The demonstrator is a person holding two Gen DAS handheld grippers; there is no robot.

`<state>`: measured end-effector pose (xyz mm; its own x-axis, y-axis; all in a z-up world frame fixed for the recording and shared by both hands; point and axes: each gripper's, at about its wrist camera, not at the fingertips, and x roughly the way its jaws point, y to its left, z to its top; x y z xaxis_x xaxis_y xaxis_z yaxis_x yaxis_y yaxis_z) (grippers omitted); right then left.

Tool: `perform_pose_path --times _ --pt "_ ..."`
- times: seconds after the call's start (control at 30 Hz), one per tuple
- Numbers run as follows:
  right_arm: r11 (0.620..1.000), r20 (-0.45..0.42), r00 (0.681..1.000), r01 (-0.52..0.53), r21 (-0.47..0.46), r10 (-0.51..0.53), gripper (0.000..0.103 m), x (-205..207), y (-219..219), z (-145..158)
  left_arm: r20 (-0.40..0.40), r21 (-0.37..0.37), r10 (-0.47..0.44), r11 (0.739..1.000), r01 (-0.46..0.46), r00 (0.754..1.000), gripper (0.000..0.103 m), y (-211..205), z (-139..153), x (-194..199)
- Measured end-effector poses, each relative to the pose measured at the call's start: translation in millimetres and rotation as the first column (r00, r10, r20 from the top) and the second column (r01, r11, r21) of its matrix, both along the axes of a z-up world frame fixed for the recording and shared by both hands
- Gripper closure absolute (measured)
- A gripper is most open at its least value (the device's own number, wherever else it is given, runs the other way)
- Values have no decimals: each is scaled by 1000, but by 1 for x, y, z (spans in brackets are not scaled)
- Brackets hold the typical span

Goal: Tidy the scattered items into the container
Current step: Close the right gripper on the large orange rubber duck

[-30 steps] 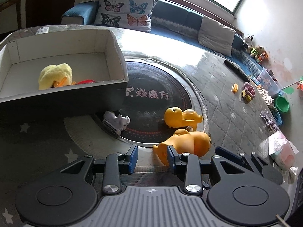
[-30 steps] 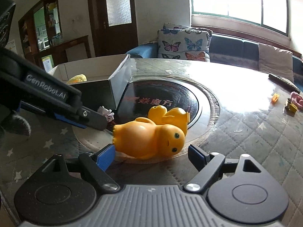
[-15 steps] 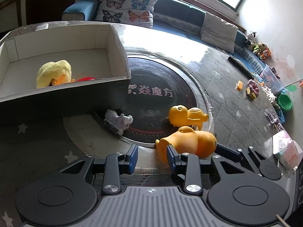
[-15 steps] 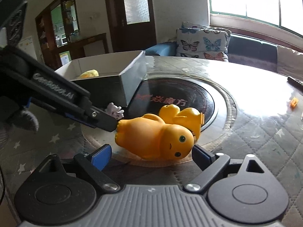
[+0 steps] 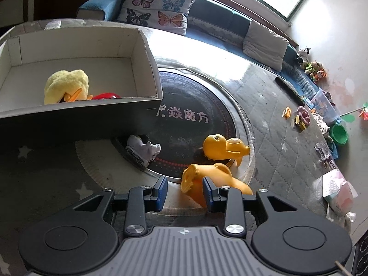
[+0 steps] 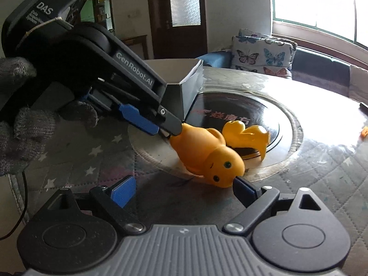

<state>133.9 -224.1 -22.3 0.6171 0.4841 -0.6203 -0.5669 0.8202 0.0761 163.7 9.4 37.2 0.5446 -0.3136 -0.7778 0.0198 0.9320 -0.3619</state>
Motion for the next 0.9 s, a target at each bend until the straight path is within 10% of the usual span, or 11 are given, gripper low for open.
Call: perform_pose_path --times 0.9 --pt "993 -35 995 89 -73 -92 38 22 12 2 -96 -171 134 974 -149 986 63 6 -17 23"
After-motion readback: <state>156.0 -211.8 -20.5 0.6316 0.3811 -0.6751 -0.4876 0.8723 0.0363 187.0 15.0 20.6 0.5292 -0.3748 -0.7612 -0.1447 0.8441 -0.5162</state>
